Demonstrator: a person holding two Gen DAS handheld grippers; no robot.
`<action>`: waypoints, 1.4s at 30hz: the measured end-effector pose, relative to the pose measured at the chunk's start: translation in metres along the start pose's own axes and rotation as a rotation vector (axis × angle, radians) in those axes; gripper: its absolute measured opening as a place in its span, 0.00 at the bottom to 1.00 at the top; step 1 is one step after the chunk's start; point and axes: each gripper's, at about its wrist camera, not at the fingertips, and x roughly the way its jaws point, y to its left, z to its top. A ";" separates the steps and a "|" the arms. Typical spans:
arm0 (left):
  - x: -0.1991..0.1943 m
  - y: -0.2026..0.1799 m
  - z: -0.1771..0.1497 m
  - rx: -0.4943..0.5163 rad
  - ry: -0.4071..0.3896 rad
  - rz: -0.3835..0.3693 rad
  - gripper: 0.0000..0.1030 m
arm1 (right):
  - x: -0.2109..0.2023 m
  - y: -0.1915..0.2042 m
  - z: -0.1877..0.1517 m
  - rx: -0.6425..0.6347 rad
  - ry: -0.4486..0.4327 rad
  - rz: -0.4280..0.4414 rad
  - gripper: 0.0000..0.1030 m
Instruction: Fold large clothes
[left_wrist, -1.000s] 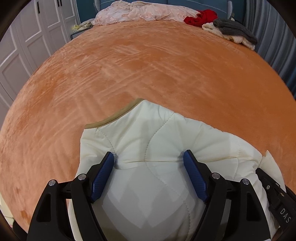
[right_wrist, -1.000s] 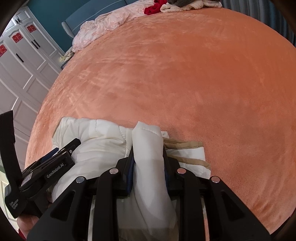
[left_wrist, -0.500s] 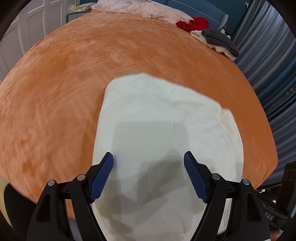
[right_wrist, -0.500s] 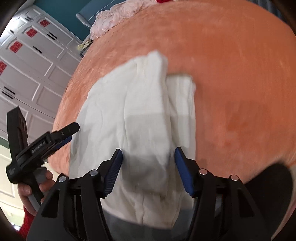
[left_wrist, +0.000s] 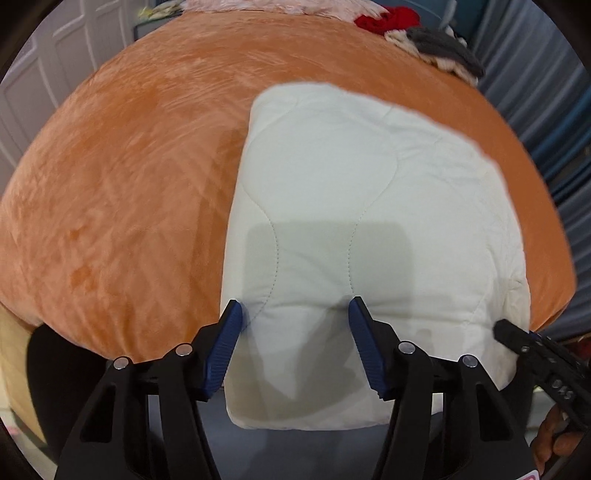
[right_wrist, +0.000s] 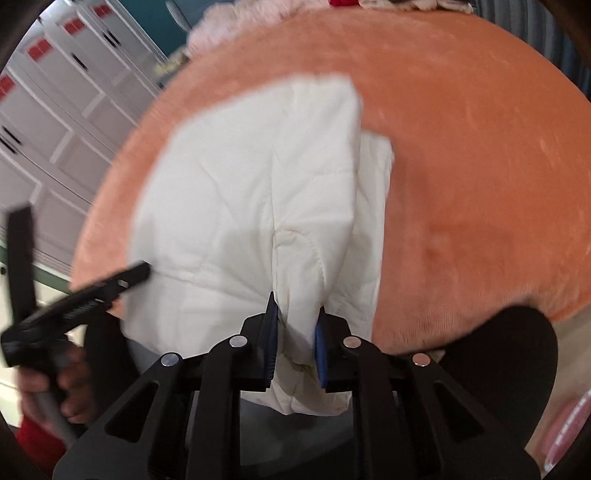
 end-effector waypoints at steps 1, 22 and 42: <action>0.001 -0.006 -0.003 0.023 0.001 0.024 0.56 | 0.005 0.000 -0.001 -0.007 0.005 -0.020 0.16; 0.034 -0.025 -0.005 0.088 -0.025 0.167 0.57 | 0.045 0.000 0.014 -0.043 0.049 -0.066 0.20; 0.007 0.038 0.003 -0.177 0.041 -0.059 0.79 | -0.014 -0.023 0.008 0.127 -0.058 0.034 0.69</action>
